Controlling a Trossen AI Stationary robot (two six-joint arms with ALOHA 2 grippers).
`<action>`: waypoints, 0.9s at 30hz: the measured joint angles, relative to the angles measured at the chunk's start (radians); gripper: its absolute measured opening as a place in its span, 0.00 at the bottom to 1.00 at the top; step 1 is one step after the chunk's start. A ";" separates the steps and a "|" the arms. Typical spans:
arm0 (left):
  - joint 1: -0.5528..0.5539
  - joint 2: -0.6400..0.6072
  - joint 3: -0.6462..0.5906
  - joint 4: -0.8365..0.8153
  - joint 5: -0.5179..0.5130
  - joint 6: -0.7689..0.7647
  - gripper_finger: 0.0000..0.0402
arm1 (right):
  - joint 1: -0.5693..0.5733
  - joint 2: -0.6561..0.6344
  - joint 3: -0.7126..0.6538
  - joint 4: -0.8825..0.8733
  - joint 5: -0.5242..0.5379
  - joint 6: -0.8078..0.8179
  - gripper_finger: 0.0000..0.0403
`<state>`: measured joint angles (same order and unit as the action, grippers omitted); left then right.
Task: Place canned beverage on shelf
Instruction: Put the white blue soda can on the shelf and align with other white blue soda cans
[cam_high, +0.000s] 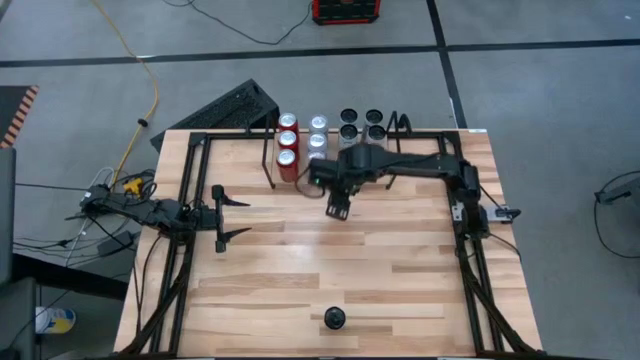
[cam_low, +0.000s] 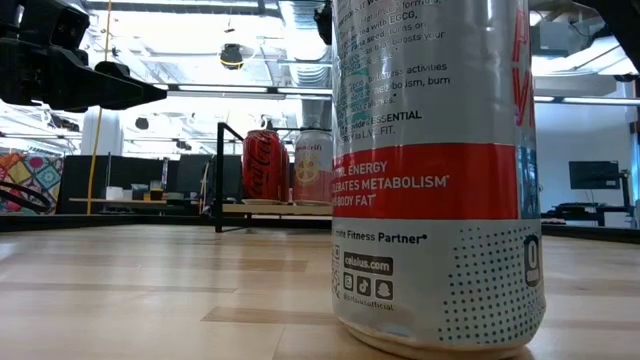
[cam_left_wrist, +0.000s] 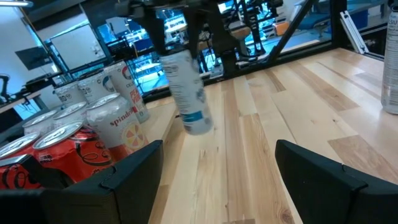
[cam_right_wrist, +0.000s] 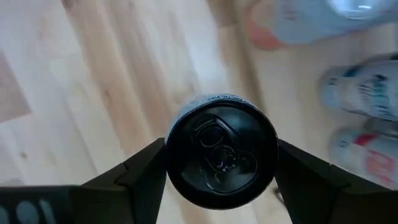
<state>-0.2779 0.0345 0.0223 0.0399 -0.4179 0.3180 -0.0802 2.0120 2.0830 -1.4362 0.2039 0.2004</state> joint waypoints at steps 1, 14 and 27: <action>0.000 0.000 0.000 0.000 0.000 0.000 0.74 | -0.016 -0.006 0.000 -0.002 0.000 -0.018 0.69; 0.000 0.000 0.000 0.000 0.000 0.000 0.74 | -0.192 -0.040 0.000 0.025 -0.034 -0.221 0.69; 0.000 0.000 0.000 0.000 0.000 0.000 0.74 | -0.274 -0.038 0.000 0.060 -0.078 -0.278 0.69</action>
<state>-0.2779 0.0345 0.0223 0.0399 -0.4179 0.3180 -0.3538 1.9736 2.0830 -1.3760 0.1262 -0.0772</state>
